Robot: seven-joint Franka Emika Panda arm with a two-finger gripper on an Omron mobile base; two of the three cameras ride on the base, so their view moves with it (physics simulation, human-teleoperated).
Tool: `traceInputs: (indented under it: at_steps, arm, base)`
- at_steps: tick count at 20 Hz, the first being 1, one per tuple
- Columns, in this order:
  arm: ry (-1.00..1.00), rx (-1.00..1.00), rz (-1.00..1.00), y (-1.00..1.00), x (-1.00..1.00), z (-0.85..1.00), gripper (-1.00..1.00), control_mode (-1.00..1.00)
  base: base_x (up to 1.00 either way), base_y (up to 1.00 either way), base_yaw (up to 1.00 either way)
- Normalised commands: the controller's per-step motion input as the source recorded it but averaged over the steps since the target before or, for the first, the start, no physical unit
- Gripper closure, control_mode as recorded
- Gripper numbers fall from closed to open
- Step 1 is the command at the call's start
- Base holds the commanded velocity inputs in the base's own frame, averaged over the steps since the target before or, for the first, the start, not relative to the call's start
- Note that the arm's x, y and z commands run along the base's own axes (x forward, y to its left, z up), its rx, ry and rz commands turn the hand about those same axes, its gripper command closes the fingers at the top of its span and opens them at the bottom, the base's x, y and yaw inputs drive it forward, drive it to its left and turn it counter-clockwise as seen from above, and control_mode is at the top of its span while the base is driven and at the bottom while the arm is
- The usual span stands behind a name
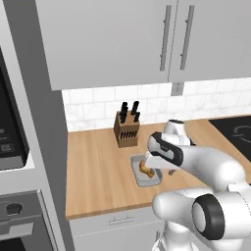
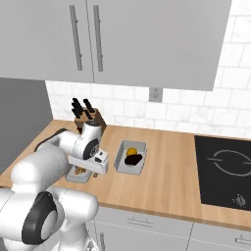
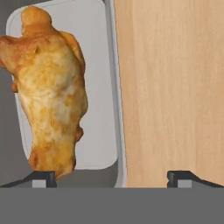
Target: Take the meat container that has the chicken drumstick and place it on the second highest rack of the freezer. Then take the vegetable container that has the lemon and avocado and place it on the highest rack of the freezer.
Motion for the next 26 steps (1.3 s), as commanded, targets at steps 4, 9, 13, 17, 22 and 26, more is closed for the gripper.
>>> traceInputs:
  at_steps: [4, 9, 13, 17, 22, 26]
  arm:
    - [0.00, 0.00, 0.00, 0.00, 0.02, -0.25, -1.00, -1.00]
    - [-0.01, 0.02, 0.00, -0.01, -0.26, -0.19, -1.00, -1.00]
    - [-0.03, 0.07, 0.00, -0.03, -0.63, 0.00, -1.00, -1.00]
    - [0.00, 0.01, 0.00, 0.00, 0.01, -0.13, -1.00, -1.00]
    - [0.00, 0.00, 0.00, 0.00, 0.27, -0.19, -1.00, -1.00]
    - [0.00, 0.00, -0.01, 0.00, 0.10, -0.25, 1.00, -1.00]
  base:
    - [0.00, 0.00, 0.00]
    - [0.00, 0.00, 0.00]
    - [0.00, 0.00, 0.00]
    - [0.00, 0.00, 0.00]
    - [0.00, 0.00, 0.00]
    - [0.00, 0.00, 0.00]
